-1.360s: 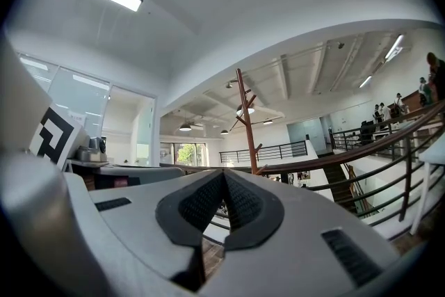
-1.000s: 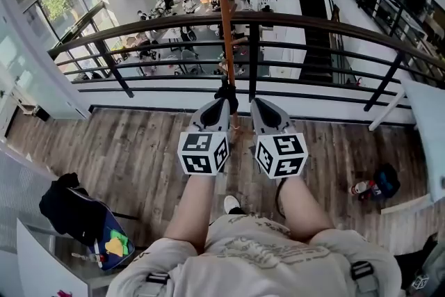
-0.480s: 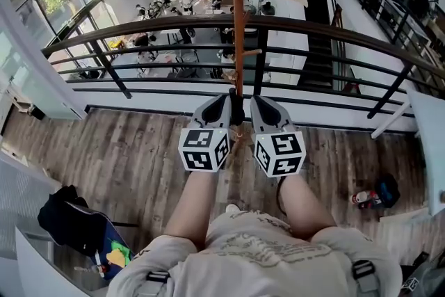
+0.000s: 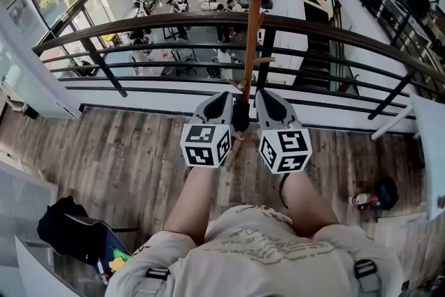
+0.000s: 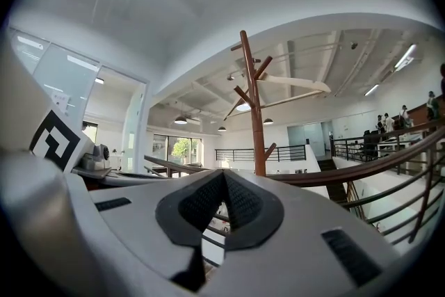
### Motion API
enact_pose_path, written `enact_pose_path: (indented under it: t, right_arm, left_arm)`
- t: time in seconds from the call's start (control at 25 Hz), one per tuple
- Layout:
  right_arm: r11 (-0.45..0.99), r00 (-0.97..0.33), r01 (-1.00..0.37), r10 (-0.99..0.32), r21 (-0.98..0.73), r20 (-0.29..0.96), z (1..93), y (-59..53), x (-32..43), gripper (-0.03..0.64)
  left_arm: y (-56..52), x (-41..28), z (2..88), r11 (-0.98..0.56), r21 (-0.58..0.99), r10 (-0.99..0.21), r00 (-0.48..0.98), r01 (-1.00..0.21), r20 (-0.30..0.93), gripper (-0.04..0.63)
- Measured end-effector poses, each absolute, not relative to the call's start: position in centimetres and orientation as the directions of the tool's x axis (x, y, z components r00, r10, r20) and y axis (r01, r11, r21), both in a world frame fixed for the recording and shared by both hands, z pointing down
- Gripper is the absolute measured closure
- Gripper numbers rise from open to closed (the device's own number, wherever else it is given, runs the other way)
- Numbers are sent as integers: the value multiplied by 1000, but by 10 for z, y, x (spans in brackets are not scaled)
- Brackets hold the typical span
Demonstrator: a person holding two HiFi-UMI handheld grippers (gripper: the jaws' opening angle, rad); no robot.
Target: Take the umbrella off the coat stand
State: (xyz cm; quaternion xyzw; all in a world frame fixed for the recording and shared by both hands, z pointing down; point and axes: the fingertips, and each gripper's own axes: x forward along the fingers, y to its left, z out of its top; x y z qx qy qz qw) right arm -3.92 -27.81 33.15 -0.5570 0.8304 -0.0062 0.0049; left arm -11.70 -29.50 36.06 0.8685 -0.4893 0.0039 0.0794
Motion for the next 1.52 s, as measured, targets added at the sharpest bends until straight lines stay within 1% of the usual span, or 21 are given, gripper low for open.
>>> enact_pose_path:
  t: [0.2,0.4,0.56,0.8,1.04,1.16,1.32,1.4,1.52]
  right_arm:
    - [367,-367,-930,-930,-10,21,346,-305,-34,615]
    - [360,-360,-933,-932,-10,46,358,-322,-17,615]
    - [359,-360,-933,-931,-17,59,368,-341,-2,615]
    - [397,-396,-918,-914,-10,86,388,-370,8,615]
    - [428,-426,-904,-897,-7,121,403,-396,27,615]
    - [434,-431,-901,-891,-10,144,414,-407,37,615]
    - [456,-451,-890,-877,-6,164,420,-416,45,615]
    - [459,-452,-889,-875,0,172,423,-418,50,615]
    - [451,-443,-892,-878,3,182,429,-424,61,615]
  left_arm:
    - [-323,-115,378,-513,154,-843,529,-845,99,591]
    - [-341,-101,398,-512,164,-834,534,-843,140,591]
    - [-358,-100,416,-487,172,-845,511,-857,154,591]
    - [-384,-97,470,-458,197,-844,494,-867,209,591]
    - [-409,-78,499,-462,206,-843,499,-863,199,591]
    - [-419,-70,511,-427,168,-868,455,-889,201,591]
    - [-431,-73,523,-294,20,-934,292,-955,204,549]
    - [-435,-74,533,-250,17,-946,247,-968,211,531]
    - [-443,-66,547,-233,44,-944,237,-971,228,514]
